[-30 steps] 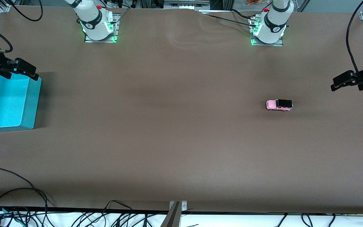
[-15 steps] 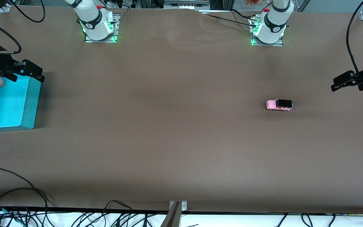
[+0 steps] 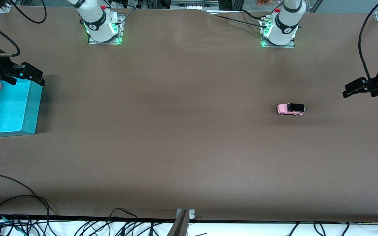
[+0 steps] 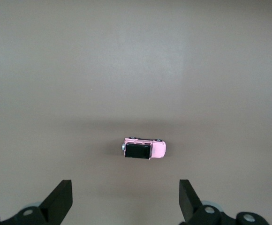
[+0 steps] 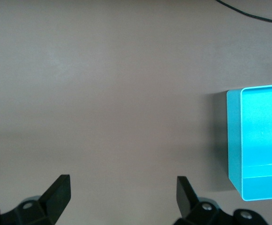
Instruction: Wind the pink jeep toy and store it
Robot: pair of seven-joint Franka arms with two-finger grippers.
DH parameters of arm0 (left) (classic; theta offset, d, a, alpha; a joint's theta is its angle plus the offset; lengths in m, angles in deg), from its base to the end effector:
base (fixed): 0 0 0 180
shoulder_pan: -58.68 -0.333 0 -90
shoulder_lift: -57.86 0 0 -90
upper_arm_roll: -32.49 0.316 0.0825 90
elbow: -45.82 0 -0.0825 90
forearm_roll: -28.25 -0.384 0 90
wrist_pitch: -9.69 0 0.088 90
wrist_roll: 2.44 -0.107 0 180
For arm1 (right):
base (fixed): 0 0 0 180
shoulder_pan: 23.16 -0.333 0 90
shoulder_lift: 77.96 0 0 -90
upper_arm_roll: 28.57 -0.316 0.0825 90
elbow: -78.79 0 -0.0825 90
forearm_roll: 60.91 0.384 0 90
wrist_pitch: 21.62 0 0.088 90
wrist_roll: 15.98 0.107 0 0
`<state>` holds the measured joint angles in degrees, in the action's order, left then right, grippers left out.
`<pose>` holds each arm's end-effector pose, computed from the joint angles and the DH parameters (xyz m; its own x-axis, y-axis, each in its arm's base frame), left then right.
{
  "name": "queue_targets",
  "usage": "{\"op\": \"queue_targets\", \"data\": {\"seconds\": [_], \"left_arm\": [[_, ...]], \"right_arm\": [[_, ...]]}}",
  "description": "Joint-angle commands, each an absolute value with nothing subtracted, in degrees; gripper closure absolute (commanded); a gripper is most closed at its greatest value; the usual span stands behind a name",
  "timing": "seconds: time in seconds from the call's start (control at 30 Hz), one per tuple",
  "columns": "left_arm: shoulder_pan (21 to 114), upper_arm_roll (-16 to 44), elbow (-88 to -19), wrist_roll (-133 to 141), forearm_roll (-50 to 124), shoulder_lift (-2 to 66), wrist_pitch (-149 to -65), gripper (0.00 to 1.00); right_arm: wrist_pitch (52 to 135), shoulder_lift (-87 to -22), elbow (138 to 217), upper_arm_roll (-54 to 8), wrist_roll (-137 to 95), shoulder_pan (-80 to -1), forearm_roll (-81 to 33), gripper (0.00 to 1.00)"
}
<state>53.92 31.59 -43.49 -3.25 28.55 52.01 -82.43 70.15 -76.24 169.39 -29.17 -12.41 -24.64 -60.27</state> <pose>0.5850 0.0394 0.5751 0.9972 0.0533 -0.0529 0.0538 -0.9985 0.0076 0.5655 0.0216 0.6054 0.9996 -0.0263 -0.0103 -0.0265 -0.9996 -0.0109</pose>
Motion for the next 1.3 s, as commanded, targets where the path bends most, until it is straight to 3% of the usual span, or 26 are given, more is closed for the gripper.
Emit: {"op": "queue_targets", "data": {"seconds": [0.0,0.87,1.07,1.27], "left_arm": [[53.5,31.3,-46.5,-4.0,27.2,53.7,-84.4,0.0],[53.5,31.1,-51.0,-3.6,27.7,53.8,-86.4,0.0],[53.3,31.2,-53.0,-3.6,27.5,53.8,-88.6,0.0],[53.1,31.1,-57.7,1.6,27.5,53.6,-96.0,0.0]], "right_arm": [[70.1,-76.1,168.6,-29.4,-12.8,-24.7,-60.7,0.0],[70.0,-76.3,168.6,-29.3,-12.8,-24.7,-60.6,0.0],[70.1,-76.2,168.6,-29.3,-12.8,-24.7,-60.8,0.0],[69.9,-76.3,168.6,-29.3,-12.8,-24.7,-60.6,0.0]]}}
